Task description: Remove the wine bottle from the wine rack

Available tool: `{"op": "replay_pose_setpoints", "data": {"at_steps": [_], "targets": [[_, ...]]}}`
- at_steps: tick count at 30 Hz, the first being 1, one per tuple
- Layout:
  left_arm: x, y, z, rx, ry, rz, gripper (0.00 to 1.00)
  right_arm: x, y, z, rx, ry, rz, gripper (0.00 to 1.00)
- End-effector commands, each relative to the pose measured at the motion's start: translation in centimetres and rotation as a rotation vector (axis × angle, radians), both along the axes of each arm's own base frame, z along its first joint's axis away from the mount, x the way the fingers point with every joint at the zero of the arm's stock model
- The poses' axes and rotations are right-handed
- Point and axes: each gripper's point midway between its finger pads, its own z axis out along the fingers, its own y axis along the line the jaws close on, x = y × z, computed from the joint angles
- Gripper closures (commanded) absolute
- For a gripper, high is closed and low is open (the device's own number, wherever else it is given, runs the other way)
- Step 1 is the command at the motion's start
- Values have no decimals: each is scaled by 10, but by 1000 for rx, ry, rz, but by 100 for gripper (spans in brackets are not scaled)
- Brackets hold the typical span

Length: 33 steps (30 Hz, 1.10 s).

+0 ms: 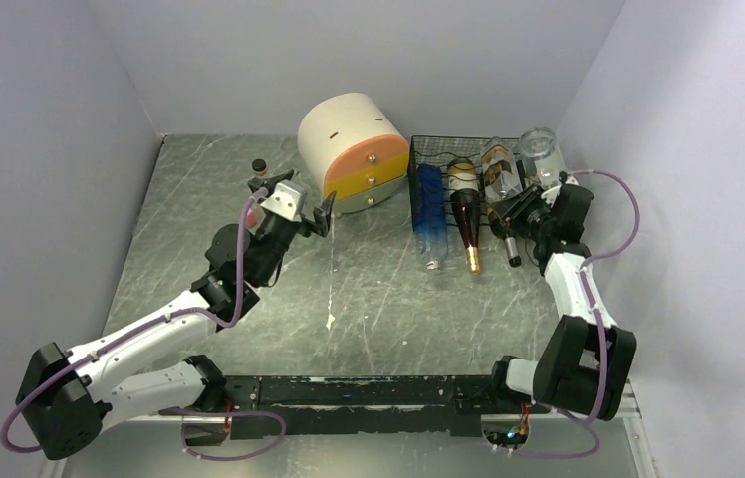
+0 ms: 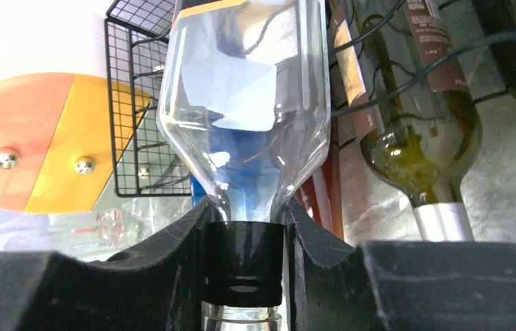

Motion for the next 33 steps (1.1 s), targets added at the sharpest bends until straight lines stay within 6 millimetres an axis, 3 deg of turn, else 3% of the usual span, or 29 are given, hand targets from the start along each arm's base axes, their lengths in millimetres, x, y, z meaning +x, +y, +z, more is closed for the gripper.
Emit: {"op": "replay_pose_setpoints", "data": {"at_steps": [1,14,23,33], "targets": [[-5,-7,23,-39,-39,-41,9,2,6,58,21,-191,14,100],[-5,-15,18,-34,-18,-72,9,-22,17,78,157,-240,29,100],[-6,-17,17,-28,-18,-77,9,-29,32,79,286,-238,79,100],[-10,-23,16,-33,-15,-104,9,-44,23,101,274,-254,-19,100]]}}
